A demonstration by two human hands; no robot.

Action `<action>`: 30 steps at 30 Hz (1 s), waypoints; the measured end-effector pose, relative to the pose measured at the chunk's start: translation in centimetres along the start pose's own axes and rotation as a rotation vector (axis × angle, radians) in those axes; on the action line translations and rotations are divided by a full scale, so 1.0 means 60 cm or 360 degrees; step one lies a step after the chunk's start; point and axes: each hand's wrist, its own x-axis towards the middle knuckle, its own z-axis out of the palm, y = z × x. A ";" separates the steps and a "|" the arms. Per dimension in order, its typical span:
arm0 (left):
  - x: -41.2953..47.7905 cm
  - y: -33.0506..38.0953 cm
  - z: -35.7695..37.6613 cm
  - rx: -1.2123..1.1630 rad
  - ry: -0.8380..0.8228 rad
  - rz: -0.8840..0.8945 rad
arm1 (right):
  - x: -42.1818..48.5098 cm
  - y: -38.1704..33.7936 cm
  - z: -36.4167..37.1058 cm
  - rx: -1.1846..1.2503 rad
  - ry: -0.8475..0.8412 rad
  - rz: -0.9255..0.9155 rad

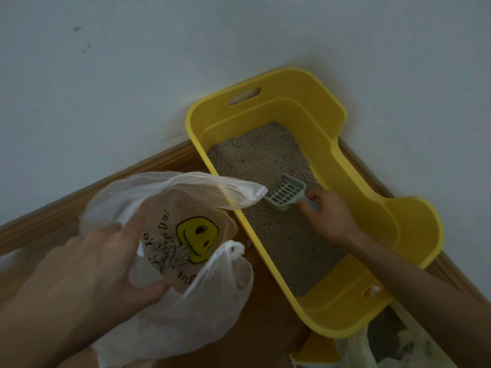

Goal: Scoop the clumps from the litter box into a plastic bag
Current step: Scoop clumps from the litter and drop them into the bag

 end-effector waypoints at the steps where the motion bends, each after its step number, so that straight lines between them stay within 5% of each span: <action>1: 0.000 0.003 -0.002 0.0005 -0.0010 -0.0004 | 0.004 -0.002 0.003 0.0023 0.0012 -0.0003; 20: -0.004 0.011 -0.005 0.0032 -0.0119 -0.0029 | 0.091 -0.094 0.100 0.0384 0.0219 0.0035; 30: -0.013 0.013 -0.008 0.0020 -0.0104 -0.0035 | 0.126 -0.085 0.117 0.0106 0.0219 -0.0073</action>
